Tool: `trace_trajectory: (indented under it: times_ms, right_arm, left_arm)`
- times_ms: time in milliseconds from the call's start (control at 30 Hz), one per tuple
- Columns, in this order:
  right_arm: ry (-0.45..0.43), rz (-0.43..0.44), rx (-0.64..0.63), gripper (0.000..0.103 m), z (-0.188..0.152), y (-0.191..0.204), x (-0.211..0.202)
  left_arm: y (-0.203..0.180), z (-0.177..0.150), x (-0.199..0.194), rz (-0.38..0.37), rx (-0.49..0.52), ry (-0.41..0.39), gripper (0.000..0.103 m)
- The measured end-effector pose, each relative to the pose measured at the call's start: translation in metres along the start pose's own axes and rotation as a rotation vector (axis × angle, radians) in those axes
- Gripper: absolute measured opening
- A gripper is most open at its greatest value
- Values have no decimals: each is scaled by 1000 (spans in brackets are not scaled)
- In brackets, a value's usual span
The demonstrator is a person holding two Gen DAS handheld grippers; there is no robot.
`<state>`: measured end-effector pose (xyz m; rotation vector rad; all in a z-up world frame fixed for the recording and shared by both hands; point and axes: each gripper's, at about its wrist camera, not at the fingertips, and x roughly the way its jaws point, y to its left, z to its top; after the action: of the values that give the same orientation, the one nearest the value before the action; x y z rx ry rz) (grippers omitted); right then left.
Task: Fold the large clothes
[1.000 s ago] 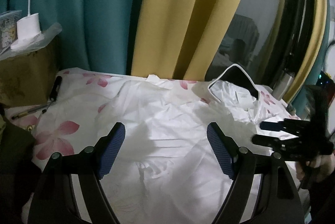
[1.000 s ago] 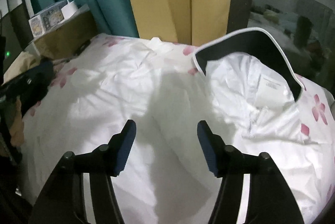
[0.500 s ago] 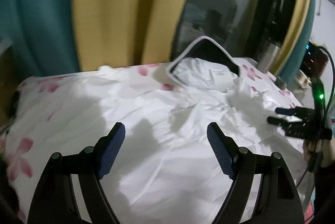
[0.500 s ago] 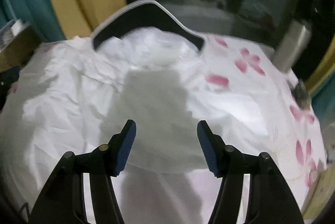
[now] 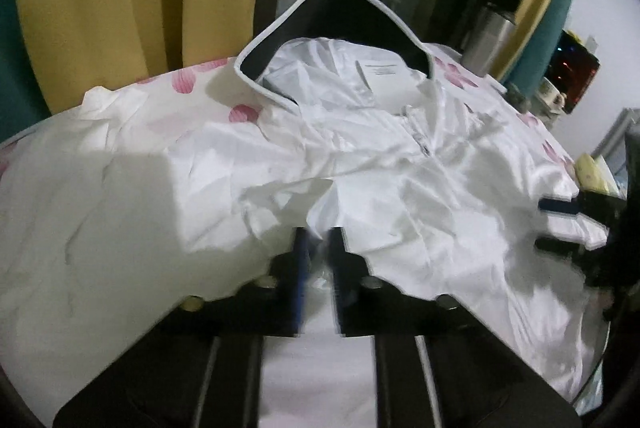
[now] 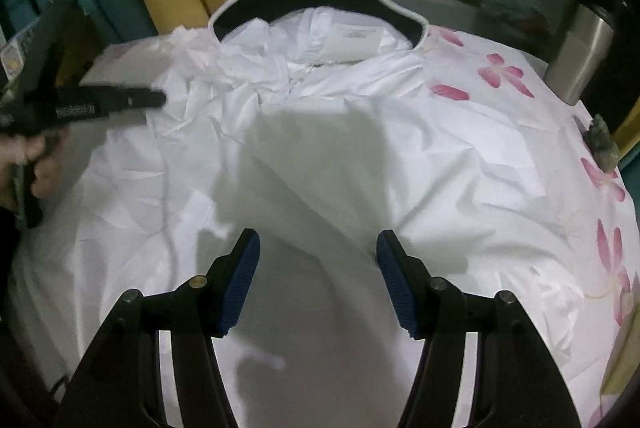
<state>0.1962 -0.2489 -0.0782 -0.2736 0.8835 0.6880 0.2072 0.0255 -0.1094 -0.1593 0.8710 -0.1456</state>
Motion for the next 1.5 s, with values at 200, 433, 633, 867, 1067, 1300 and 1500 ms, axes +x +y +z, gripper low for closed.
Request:
trace_trajectory:
  times_ms: [200,433,633,867,1067,1300,1500]
  right_arm:
    - [-91,-132,71,61,10,-61,-34]
    - [-40,-157,200,61,25,-142,4]
    - [-5,-9,150,51,37,-124,35]
    - [-25,-95,27,3,37,-104,38]
    - [-51,-168,70,3,37,-128,27]
    - [-34,-263,103,2,29,-147,19]
    - [-19,-285,157,3,27,-146,13]
  left_arm:
    - [12,-18,-31,64,-29,-40,6]
    - [28,-21,-40,109,-103,-36,6]
    - [30,-16,-43,149,-134,-38,33]
    - [40,-16,-50,166,-157,-51,40]
    - [68,-13,-65,225,-167,-80,41]
    - [119,12,-67,264,-167,-110,55]
    - [145,38,-47,274,-152,-114,59]
